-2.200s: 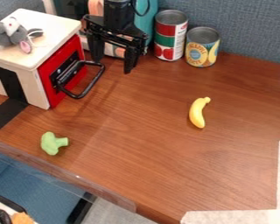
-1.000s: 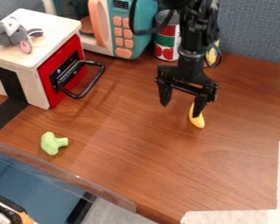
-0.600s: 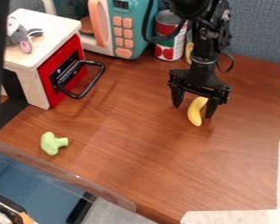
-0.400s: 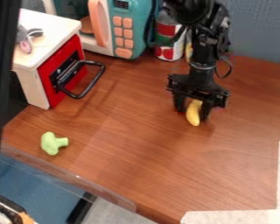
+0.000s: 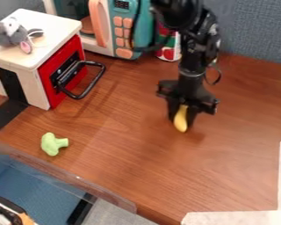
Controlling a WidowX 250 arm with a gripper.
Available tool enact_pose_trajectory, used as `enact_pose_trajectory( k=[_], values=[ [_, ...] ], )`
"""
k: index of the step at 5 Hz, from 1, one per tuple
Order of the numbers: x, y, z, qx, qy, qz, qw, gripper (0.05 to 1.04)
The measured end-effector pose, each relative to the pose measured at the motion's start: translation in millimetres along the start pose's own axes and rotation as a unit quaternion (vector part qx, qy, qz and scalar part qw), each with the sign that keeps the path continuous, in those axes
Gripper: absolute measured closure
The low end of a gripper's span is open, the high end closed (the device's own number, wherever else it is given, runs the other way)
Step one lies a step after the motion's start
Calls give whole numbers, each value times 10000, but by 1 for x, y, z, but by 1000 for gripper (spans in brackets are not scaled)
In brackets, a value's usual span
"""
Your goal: Move the yellow banana to the bottom of the table
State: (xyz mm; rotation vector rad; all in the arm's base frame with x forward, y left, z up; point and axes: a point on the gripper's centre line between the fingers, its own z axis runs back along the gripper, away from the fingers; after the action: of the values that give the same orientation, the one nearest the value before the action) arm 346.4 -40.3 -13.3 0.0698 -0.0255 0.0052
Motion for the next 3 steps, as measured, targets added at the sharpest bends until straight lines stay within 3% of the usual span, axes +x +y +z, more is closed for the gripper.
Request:
enact_pose_trajectory(
  k=[2,3],
  values=[
    [-73,0,9,111,130,-609,9980,703],
    [-98,8,1,209,164,-737,9969,704]
  ],
)
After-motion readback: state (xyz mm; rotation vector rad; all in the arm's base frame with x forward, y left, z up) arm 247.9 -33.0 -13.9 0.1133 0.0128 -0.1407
